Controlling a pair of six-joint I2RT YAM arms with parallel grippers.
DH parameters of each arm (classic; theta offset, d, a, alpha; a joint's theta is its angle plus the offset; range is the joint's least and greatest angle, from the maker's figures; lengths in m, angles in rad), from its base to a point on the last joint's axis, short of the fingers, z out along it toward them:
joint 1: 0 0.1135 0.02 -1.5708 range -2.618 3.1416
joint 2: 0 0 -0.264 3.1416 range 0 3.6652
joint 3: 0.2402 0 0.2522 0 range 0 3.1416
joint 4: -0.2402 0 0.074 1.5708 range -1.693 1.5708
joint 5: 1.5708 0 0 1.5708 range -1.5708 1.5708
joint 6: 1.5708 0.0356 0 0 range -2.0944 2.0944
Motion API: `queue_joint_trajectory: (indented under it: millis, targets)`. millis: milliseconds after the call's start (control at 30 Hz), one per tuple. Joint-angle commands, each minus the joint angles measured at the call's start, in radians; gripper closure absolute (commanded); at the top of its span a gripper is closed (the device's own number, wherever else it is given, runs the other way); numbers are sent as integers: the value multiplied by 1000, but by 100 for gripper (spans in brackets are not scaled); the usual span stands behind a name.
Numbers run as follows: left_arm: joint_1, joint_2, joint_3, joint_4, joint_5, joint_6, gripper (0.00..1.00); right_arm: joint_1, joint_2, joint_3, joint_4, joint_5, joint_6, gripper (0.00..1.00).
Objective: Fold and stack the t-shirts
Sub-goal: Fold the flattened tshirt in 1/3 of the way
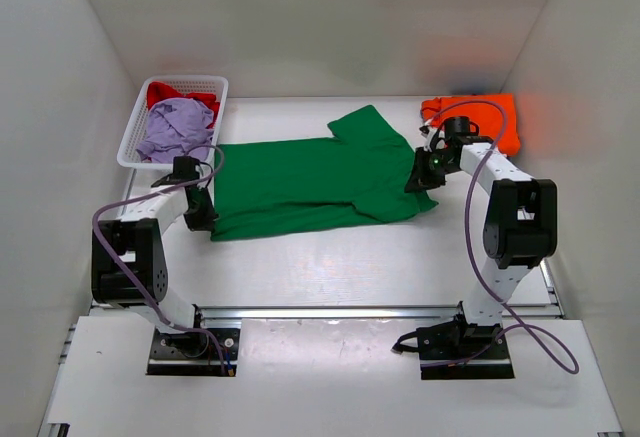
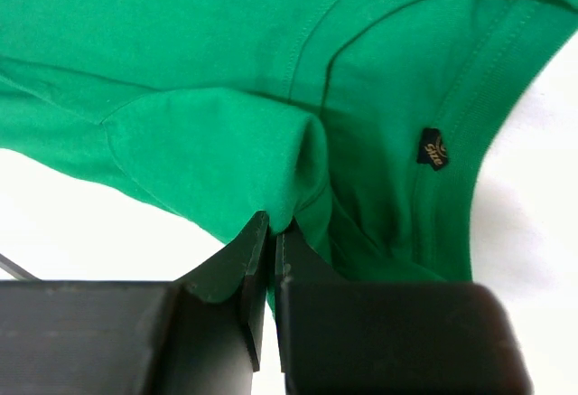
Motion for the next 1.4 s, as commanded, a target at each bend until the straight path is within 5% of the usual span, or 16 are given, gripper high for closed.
queue_joint_trajectory:
  millis: [0, 233, 300, 433, 700, 833, 933, 1100, 1367]
  targets:
    - [16, -53, -9, -12, -29, 12, 100, -10, -28, 27, 11, 0, 6, 100]
    - [34, -33, 31, 17, -40, 34, 98, -10, -15, 60, 0, 0, 1, 100]
    - [19, -17, 55, 19, -51, 43, 67, -10, -11, 71, -15, 30, -7, 100]
    - [14, -21, 106, -9, -55, 42, 60, 23, -32, 85, -56, 222, -17, 88]
    - [-70, -87, 128, 0, -16, -18, 63, 92, -89, 112, -87, 527, -5, 60]
    - [-134, -46, 135, 25, 0, -60, 66, 129, -89, 113, -40, 453, -2, 55]
    - [-191, -3, 103, 74, -23, -92, 66, 134, -77, 61, 46, 279, 32, 61]
    - [-231, 78, 48, 100, -17, -110, 67, 123, 0, -58, 164, 78, 113, 98]
    - [-271, 71, 13, 46, -103, -78, 67, 223, -41, -212, 128, 247, 254, 100]
